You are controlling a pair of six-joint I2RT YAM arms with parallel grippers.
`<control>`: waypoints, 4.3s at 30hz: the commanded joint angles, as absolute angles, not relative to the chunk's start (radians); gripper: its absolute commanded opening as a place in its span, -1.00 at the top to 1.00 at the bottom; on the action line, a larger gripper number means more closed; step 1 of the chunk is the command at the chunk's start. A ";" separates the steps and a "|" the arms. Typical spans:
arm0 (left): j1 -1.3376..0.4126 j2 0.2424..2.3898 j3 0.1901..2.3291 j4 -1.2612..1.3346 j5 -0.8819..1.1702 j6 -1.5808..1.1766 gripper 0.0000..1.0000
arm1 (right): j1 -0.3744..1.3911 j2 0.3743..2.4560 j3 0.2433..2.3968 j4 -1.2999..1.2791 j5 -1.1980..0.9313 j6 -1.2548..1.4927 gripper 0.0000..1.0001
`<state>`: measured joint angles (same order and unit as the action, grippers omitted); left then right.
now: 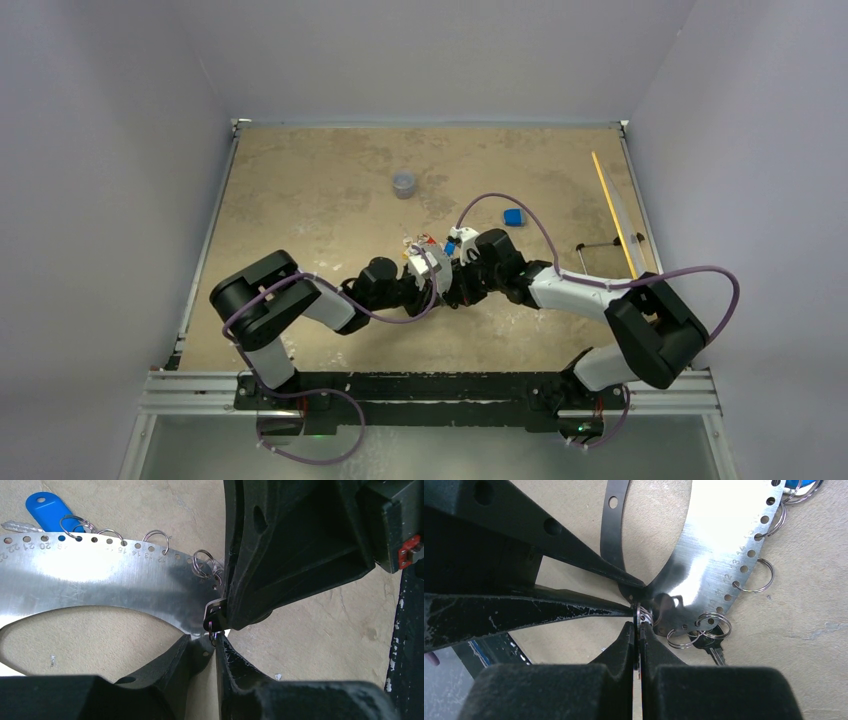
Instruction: Remove the keys from the keyring
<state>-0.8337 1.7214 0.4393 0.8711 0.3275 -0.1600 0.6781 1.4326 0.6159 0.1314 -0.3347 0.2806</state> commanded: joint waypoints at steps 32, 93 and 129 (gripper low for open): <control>-0.852 1.714 0.462 0.736 -0.035 -0.232 1.00 | 0.607 1.334 0.563 0.116 -0.218 0.426 1.00; -0.875 1.829 0.709 0.709 0.043 -0.199 0.45 | 0.521 1.535 0.750 0.152 -0.339 0.267 1.00; -0.874 1.730 0.505 0.805 -0.031 -0.260 1.00 | 0.519 1.581 0.684 0.143 -0.238 0.302 1.00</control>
<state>-0.8776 1.7512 0.5339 0.7975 0.0204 -0.2298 0.5339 1.5669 0.7105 0.1307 -0.3161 0.3038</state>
